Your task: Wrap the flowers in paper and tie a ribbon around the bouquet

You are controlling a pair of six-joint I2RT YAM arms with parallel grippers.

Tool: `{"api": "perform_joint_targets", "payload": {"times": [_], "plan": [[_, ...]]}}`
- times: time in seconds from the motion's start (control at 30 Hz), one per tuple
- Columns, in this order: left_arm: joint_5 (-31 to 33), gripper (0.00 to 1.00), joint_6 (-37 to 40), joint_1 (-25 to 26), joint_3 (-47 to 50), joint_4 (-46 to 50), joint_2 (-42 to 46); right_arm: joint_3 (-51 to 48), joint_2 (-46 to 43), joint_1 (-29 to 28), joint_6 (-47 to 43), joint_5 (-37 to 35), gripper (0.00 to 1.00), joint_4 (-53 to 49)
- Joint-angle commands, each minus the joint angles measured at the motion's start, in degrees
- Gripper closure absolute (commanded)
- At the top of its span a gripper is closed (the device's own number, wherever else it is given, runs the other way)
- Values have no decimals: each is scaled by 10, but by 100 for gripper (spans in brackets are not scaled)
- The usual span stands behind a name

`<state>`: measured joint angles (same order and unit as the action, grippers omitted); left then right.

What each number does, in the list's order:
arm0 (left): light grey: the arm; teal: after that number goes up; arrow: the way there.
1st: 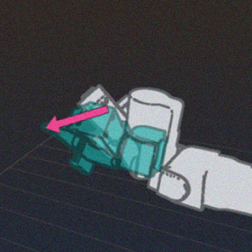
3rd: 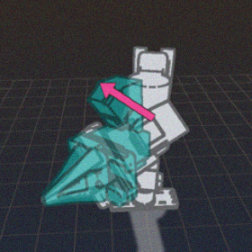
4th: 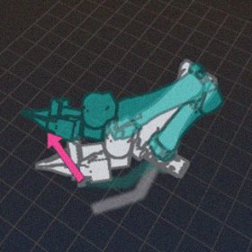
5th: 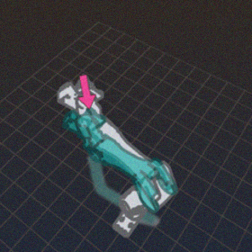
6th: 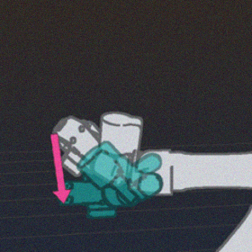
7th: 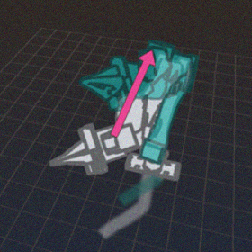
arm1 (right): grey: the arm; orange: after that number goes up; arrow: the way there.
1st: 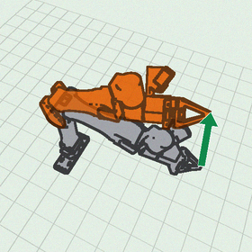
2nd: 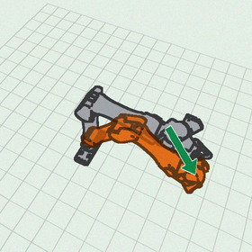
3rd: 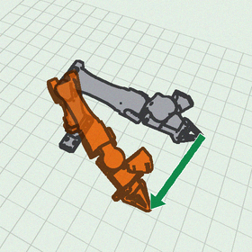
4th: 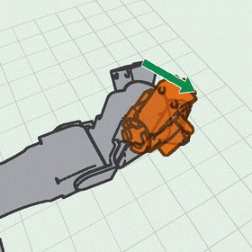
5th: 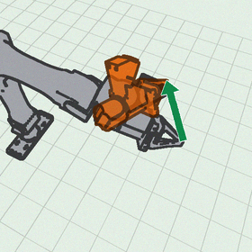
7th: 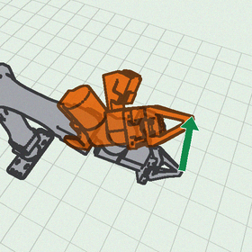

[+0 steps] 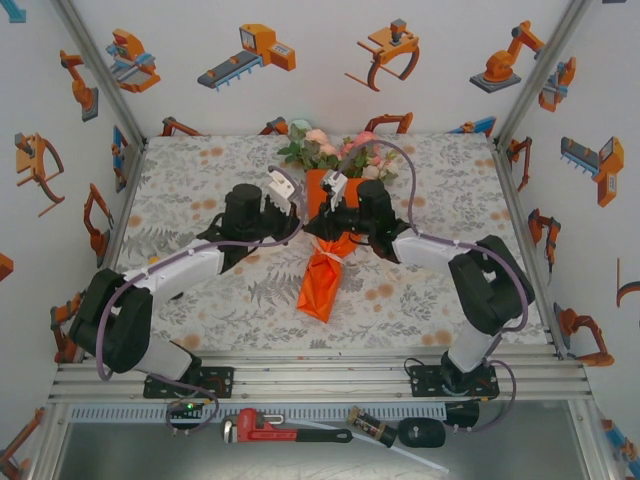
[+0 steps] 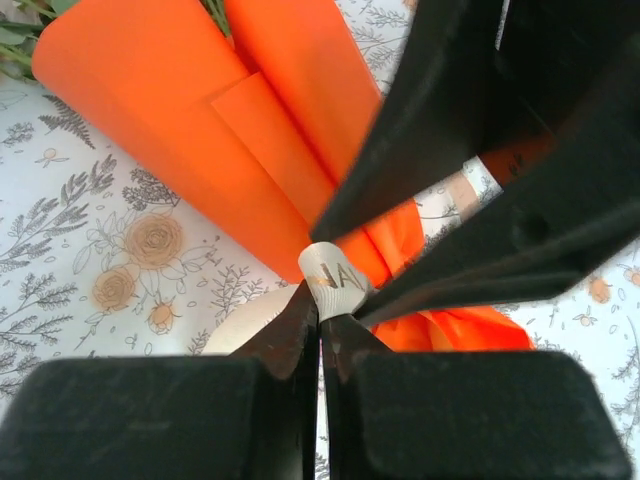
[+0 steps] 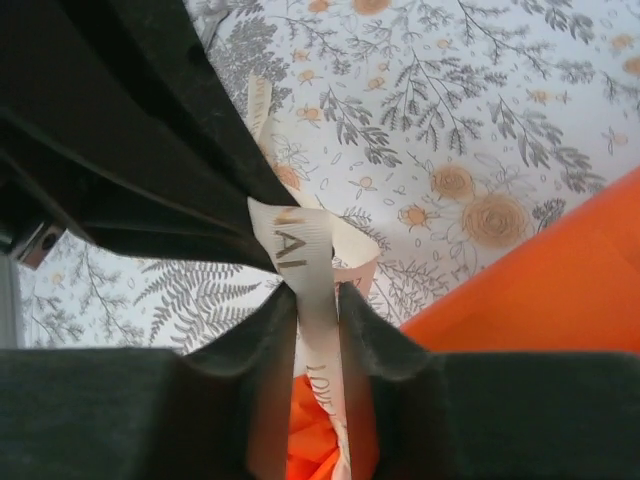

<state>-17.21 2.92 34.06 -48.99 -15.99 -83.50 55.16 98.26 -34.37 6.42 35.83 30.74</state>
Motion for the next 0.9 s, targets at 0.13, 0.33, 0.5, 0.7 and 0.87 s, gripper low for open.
{"api": "perform_joint_targets", "payload": {"times": [0.13,0.33,0.5,0.7,0.87], "plan": [[16,60,23,-3,24,16,42,4,-25,3,18,10,100,38],[-1,59,25,-4,110,-79,55,0,-38,4,24,2,100,32],[3,54,45,-3,126,-186,-13,2,-42,4,25,12,100,31],[55,41,60,-4,98,-277,-105,-4,-50,4,26,20,100,26],[70,38,64,-7,90,-345,-152,-5,-52,5,25,26,100,21]]}}
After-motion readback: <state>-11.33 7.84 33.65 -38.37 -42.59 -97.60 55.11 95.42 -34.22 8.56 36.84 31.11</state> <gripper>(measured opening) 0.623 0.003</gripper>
